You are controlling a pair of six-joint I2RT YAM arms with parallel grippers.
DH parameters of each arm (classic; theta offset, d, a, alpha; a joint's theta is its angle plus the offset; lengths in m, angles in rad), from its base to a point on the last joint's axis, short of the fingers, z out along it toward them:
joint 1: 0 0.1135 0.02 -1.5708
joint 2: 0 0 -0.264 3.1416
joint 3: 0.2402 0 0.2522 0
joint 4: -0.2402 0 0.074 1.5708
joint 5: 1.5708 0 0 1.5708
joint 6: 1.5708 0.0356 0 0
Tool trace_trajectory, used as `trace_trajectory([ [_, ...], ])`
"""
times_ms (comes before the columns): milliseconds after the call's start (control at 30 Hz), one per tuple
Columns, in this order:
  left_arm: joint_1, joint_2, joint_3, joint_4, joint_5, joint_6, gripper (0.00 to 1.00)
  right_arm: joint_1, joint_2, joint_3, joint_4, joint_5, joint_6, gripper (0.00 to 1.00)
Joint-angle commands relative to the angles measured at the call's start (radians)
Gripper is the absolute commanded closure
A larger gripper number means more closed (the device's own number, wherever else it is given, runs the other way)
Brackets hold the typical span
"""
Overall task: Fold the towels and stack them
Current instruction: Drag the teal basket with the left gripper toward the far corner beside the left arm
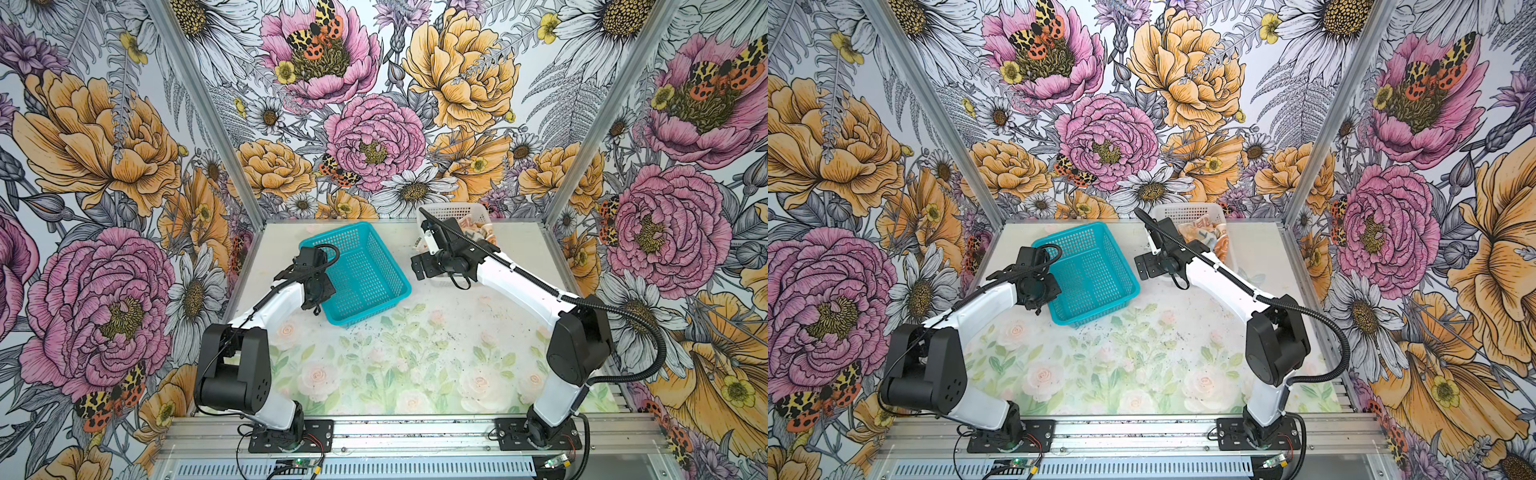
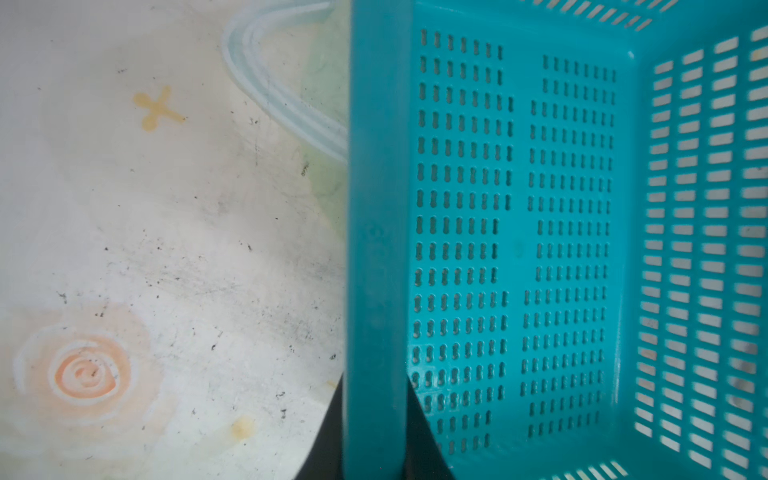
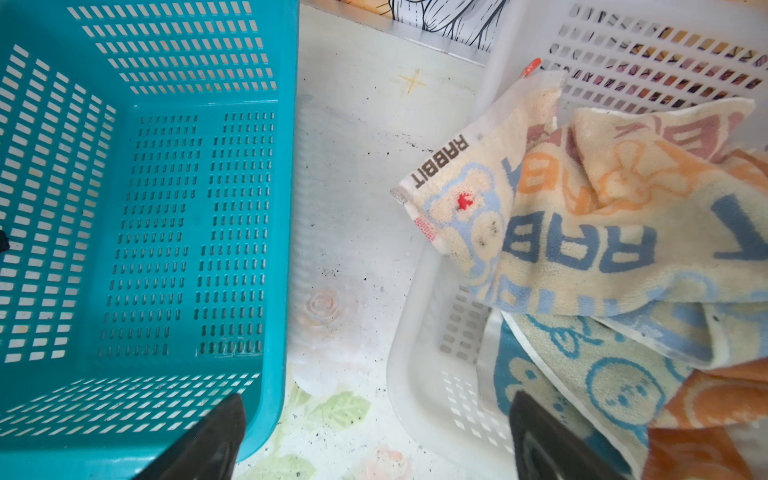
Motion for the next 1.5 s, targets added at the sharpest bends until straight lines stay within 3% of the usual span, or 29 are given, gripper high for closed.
trace_trajectory([
  [0, 0.015, -0.066, -0.041, 0.102, -0.013, -0.134, 1.00, -0.006, -0.059, -0.013, 0.029, -0.022, 0.018, 0.01],
  [367, 0.141, -0.224, -0.231, 0.372, -0.166, -0.461, 1.00, -0.019, -0.081, -0.056, 0.059, -0.058, 0.051, 0.01],
  [733, 0.156, -0.089, -0.149, 0.447, -0.347, -0.670, 1.00, -0.031, -0.098, -0.093, 0.063, -0.067, 0.087, 0.01],
  [900, 0.152, 0.026, -0.057, 0.439, -0.329, -0.712, 1.00, -0.060, -0.122, -0.116, 0.063, -0.084, 0.104, 0.01],
  [1167, 0.119, 0.096, -0.006, 0.427, -0.350, -0.749, 1.00, -0.090, -0.139, -0.152, 0.062, -0.079, 0.106, 0.01],
  [1200, 0.116, 0.102, 0.000, 0.425, -0.352, -0.757, 0.97, -0.094, -0.136, -0.153, 0.062, -0.079, 0.109, 0.01],
  [1267, 0.110, 0.106, 0.006, 0.424, -0.358, -0.765, 0.81, -0.101, -0.129, -0.151, 0.062, -0.074, 0.112, 0.01],
  [1467, 0.096, 0.088, 0.007, 0.417, -0.377, -0.756, 0.56, -0.119, -0.090, -0.125, 0.060, -0.050, 0.106, 0.01],
])
